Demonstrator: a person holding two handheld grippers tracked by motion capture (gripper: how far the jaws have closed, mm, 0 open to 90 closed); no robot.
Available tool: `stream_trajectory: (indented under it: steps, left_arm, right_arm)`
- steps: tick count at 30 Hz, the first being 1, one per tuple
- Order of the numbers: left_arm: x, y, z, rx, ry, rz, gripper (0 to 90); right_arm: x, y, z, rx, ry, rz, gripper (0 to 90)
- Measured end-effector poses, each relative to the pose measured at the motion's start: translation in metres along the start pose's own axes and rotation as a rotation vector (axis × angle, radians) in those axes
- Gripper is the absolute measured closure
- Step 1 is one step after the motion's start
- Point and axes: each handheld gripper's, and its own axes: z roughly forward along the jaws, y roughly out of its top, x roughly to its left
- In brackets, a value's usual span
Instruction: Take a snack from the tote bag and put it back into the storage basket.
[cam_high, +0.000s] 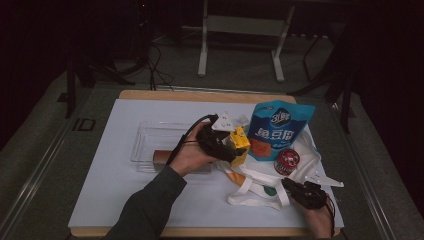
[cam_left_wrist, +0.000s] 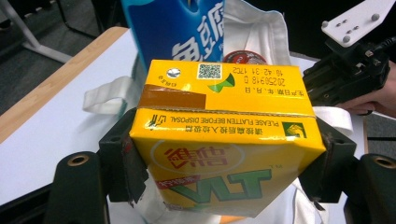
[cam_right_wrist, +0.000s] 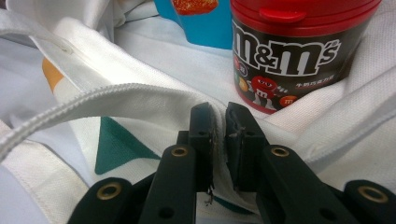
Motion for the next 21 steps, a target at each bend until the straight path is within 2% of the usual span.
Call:
stream_trajectory:
  steps: [10, 21]
  left_arm:
    - [0.007, -0.012, -0.022, -0.025, 0.016, -0.027, 28.7]
    - [0.02, -0.027, -0.039, -0.026, 0.071, -0.061, 28.7]
  right_arm:
    - [0.0, 0.0, 0.0, 0.0, 0.001, 0.001, 81.0]
    - [0.0, 0.0, 0.0, -0.001, 0.001, 0.002, 81.0]
